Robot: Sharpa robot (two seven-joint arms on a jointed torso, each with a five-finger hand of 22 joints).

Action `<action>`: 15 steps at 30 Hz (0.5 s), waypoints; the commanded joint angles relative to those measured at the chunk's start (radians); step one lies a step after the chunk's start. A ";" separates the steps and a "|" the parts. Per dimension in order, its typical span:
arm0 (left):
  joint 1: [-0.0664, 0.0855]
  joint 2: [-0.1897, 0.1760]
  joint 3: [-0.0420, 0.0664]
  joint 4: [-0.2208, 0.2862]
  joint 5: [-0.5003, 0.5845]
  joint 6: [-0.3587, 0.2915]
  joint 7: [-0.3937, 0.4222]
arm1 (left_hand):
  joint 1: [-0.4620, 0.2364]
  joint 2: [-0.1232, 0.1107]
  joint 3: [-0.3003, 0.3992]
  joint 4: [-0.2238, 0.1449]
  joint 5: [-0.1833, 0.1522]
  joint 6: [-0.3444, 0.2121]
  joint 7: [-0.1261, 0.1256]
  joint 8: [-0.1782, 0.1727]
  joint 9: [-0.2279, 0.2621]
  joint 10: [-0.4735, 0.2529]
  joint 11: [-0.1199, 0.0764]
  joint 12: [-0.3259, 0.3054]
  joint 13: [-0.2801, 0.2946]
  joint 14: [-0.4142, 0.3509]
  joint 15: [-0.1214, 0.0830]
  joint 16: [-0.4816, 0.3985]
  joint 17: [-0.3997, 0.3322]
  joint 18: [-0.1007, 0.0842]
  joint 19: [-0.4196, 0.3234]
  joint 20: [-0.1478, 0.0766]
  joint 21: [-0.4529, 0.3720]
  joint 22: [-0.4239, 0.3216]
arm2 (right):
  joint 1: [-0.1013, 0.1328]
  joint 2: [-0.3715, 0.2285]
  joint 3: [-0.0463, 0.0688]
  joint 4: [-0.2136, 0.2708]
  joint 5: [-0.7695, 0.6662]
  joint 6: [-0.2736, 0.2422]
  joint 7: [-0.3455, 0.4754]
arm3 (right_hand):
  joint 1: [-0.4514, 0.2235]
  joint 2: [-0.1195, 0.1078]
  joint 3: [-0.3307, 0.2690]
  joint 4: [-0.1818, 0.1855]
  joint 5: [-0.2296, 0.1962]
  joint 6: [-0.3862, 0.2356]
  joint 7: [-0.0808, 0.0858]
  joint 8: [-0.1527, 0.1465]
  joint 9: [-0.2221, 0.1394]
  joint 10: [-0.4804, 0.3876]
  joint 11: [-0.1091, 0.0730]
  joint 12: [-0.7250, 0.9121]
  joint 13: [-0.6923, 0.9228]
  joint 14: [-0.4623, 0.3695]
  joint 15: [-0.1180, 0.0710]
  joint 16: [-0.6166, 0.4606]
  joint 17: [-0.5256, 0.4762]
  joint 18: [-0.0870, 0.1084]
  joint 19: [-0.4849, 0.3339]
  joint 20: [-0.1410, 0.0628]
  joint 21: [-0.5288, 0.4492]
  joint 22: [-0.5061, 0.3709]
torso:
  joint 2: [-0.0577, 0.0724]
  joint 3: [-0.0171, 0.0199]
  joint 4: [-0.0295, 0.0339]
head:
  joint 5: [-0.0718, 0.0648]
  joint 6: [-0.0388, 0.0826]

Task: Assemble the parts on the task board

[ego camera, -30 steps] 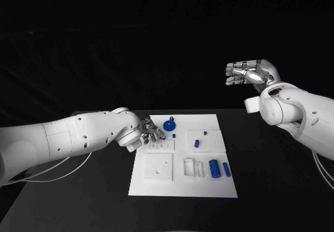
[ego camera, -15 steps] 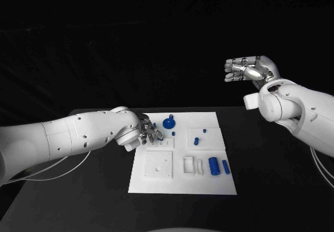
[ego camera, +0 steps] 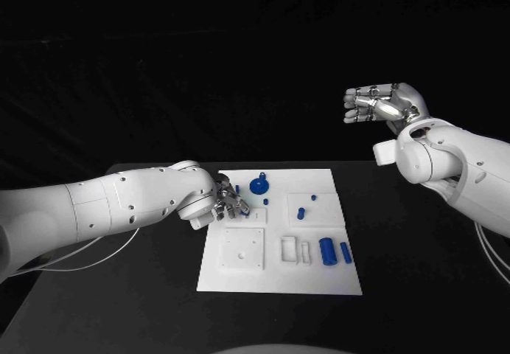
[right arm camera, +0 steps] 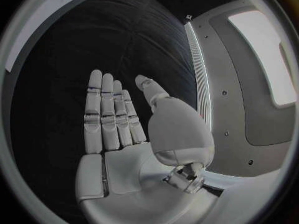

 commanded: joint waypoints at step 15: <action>-0.006 0.007 0.001 -0.001 -0.010 0.037 -0.006 | 0.001 0.009 0.058 -0.057 0.003 0.109 -0.069 0.004 0.175 0.047 -0.005 -0.001 0.000 -0.004 0.001 -0.004 -0.001 -0.004 0.009 0.000 -0.017 0.012 | 0.001 0.008 0.001 -0.002 -0.035 0.030 -0.005 | 0.005 0.011 0.009 -0.011 -0.007 0.001 0.006 0.002 0.000 -0.010 0.003 -0.005 -0.001 -0.011 0.006 -0.009 -0.005 0.005 -0.019 0.001 0.011 -0.009 | 0.000 0.0010 -0.0003 | -0.008 -0.001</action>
